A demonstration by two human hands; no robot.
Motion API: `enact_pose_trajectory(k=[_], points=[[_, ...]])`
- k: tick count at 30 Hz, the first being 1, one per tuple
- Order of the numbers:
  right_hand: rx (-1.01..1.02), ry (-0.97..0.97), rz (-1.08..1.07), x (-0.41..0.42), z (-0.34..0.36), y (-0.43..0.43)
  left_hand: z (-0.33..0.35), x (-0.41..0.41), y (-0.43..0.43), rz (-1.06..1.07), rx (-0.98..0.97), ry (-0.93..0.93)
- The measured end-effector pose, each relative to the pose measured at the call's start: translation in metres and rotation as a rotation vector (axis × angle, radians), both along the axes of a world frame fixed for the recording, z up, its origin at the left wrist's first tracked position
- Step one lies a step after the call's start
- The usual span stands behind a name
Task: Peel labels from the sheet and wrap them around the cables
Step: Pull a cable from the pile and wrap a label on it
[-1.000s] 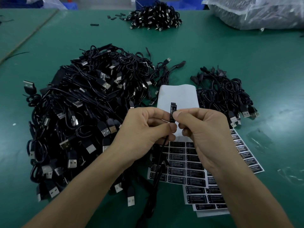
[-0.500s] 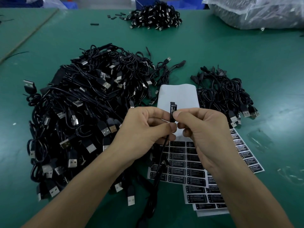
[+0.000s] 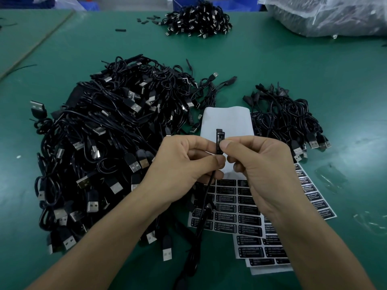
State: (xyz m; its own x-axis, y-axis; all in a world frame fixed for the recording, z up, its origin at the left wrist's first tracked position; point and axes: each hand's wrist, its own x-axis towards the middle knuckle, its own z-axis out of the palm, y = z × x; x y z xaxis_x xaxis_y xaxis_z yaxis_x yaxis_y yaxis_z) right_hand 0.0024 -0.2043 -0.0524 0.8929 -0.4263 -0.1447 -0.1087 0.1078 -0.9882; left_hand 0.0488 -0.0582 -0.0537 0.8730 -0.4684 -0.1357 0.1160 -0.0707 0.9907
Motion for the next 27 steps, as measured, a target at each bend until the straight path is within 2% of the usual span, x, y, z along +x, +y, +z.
enact_pose_trajectory(k=[7,13,18,27], points=[[-0.036,-0.037,0.008,-0.0013,0.0014,0.0002,-0.0008,0.0003,-0.0003,-0.001,0.0,-0.007],[-0.159,-0.074,-0.015,-0.0032,0.0004,-0.0011,-0.0024,0.0007,-0.0002,-0.024,-0.001,-0.037],[-0.131,-0.013,0.041,-0.0021,0.0007,-0.0056,-0.0027,0.0006,-0.0003,-0.023,-0.004,-0.042],[-0.07,-0.05,0.143,0.0,-0.0001,-0.0057,-0.0014,-0.0008,-0.0016,-0.058,-0.006,-0.072]])
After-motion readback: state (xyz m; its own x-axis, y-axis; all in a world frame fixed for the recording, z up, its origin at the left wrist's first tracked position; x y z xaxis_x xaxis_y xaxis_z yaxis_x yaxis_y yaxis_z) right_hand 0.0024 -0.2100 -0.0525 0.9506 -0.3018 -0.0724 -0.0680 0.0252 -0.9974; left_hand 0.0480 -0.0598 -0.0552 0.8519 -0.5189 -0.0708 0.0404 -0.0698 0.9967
